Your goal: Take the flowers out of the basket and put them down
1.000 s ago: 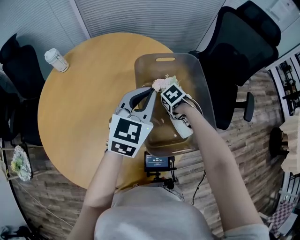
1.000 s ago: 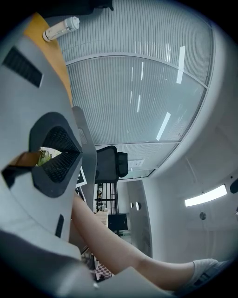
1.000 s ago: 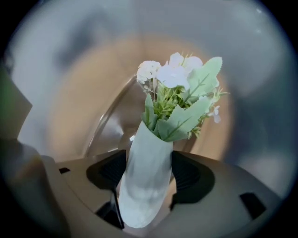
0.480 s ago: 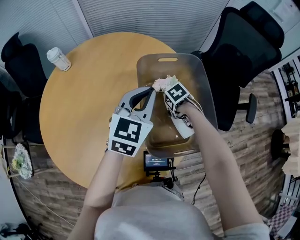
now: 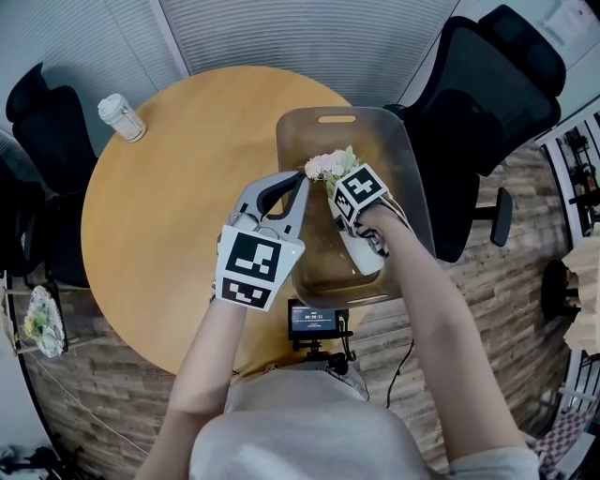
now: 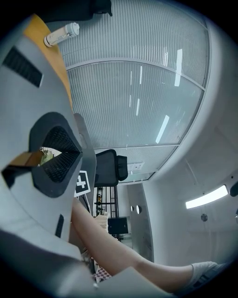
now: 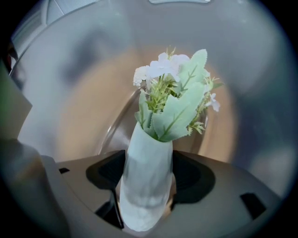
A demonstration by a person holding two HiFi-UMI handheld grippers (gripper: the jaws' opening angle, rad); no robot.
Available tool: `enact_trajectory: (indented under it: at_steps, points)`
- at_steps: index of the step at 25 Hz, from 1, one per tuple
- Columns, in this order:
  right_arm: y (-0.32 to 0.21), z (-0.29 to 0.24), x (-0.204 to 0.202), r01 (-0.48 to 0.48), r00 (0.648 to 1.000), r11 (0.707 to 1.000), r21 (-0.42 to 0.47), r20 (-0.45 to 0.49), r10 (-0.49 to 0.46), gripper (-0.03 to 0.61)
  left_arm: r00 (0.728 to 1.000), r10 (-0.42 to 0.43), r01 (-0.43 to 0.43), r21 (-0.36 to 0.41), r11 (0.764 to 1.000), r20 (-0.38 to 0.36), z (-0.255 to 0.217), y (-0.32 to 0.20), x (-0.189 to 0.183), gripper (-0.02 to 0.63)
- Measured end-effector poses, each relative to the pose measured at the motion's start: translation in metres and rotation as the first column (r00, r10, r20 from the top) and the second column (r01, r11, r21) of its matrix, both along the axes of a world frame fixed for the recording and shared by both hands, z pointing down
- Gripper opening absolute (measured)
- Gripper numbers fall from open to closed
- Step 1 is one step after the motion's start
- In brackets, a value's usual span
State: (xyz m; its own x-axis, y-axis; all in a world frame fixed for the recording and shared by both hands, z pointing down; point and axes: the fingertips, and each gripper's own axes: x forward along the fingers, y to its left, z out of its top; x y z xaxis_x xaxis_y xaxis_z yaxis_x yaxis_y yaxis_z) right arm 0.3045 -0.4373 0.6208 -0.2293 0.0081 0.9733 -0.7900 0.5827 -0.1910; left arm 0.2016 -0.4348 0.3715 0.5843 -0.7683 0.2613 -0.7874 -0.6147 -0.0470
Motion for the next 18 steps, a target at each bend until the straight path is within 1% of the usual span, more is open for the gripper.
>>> enact_trajectory:
  at_steps: [9,18]
  points:
    - [-0.003,-0.035,-0.009,-0.003,0.997,0.993,0.121,0.072,-0.006,0.334,1.0,0.009,-0.009,0.023,1.0,-0.012,-0.011,0.012,0.002,0.003]
    - [-0.002,-0.075,-0.014,-0.02,0.992,0.969,0.246,0.123,-0.011,0.334,1.0,0.01,-0.009,0.049,0.999,-0.02,-0.025,0.027,0.005,0.003]
